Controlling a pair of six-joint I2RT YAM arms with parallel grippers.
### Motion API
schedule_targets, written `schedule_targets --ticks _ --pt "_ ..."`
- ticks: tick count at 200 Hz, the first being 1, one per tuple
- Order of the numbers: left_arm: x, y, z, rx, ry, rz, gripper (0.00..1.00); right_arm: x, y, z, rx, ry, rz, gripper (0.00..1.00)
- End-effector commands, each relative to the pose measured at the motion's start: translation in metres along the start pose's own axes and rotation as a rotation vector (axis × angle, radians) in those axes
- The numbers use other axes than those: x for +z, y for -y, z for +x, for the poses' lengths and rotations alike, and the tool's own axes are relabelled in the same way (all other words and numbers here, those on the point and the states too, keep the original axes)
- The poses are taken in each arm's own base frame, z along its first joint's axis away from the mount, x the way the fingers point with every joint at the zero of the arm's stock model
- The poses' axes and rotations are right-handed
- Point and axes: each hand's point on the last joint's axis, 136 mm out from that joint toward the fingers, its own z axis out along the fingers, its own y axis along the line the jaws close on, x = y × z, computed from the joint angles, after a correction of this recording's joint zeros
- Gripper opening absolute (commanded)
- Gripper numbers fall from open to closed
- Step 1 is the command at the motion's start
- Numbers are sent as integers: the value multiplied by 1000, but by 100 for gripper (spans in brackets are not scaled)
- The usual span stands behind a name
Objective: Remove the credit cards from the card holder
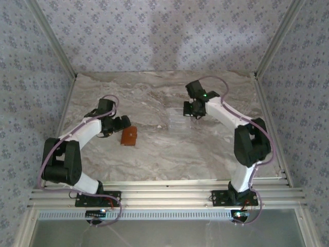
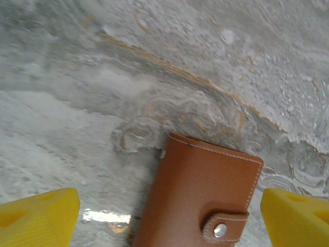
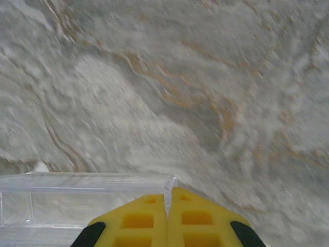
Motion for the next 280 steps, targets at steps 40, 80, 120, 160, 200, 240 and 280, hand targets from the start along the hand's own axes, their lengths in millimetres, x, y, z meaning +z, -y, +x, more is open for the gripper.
schedule_targets --ticks 40,80,120,160,200,240,280 --pt "12 27 19 145 -163 -41 93 31 -28 -25 -4 -55 63 0" --pt "23 34 37 236 -259 -100 95 52 -34 -27 -35 -101 100 0" --pt "32 27 48 294 -310 -214 96 71 -36 -24 -29 -127 111 0" --pt "28 22 51 321 -315 -291 97 79 -35 -20 -21 -138 118 0" --pt "18 20 51 323 -302 -293 98 79 -35 -18 -18 -141 120 3" --pt "26 21 58 321 -342 -278 97 71 -35 -21 -14 -132 121 16" --pt "37 20 70 317 -388 -261 89 51 -36 -25 -10 -111 110 33"
